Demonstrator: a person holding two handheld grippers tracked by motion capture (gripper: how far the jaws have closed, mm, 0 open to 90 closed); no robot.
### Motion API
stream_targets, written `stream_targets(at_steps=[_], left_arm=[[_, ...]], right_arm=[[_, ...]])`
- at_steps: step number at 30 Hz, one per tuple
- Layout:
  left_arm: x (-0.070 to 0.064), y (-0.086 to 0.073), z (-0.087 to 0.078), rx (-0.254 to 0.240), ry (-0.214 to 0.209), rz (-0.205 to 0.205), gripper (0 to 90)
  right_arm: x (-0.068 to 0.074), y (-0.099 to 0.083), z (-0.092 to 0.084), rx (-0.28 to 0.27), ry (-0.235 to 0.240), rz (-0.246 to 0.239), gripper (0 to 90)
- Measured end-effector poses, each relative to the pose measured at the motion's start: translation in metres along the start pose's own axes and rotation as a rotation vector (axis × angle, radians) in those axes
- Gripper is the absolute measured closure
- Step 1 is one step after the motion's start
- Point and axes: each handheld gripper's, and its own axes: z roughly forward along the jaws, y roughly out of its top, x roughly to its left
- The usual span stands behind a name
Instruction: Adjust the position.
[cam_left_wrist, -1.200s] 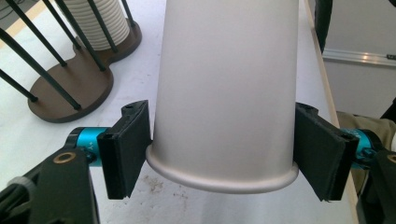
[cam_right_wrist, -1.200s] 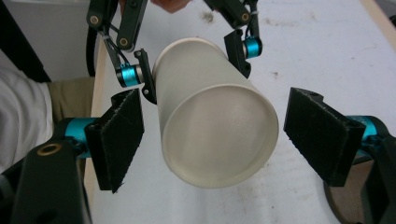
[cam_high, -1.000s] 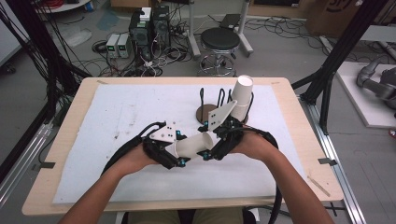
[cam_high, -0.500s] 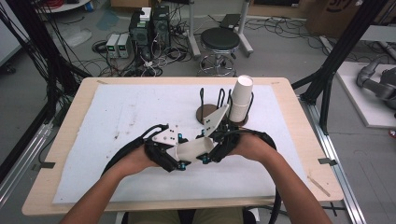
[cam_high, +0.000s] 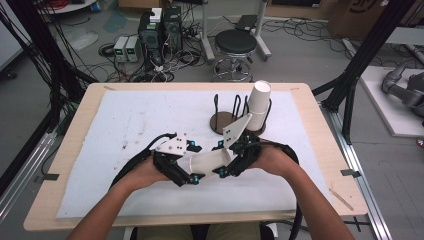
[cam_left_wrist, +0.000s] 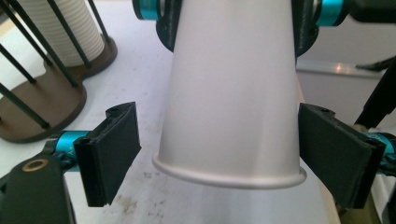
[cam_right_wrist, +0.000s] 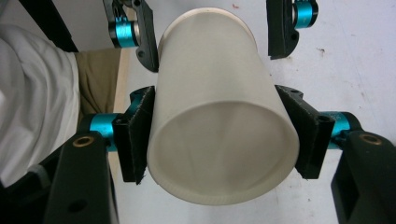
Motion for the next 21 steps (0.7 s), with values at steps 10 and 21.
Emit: stream_targets(at_steps=[10,21], left_arm=[[0.000,-0.012,-0.012,-0.143,0.008,-0.053,14.8],[0.001,-0.019,-0.026,-0.305,0.034,-0.107,14.8]], right_arm=[[0.002,-0.020,-0.007,-0.073,-0.010,0.046,34.2],[0.002,-0.042,-0.008,-0.186,-0.011,0.101,34.3]])
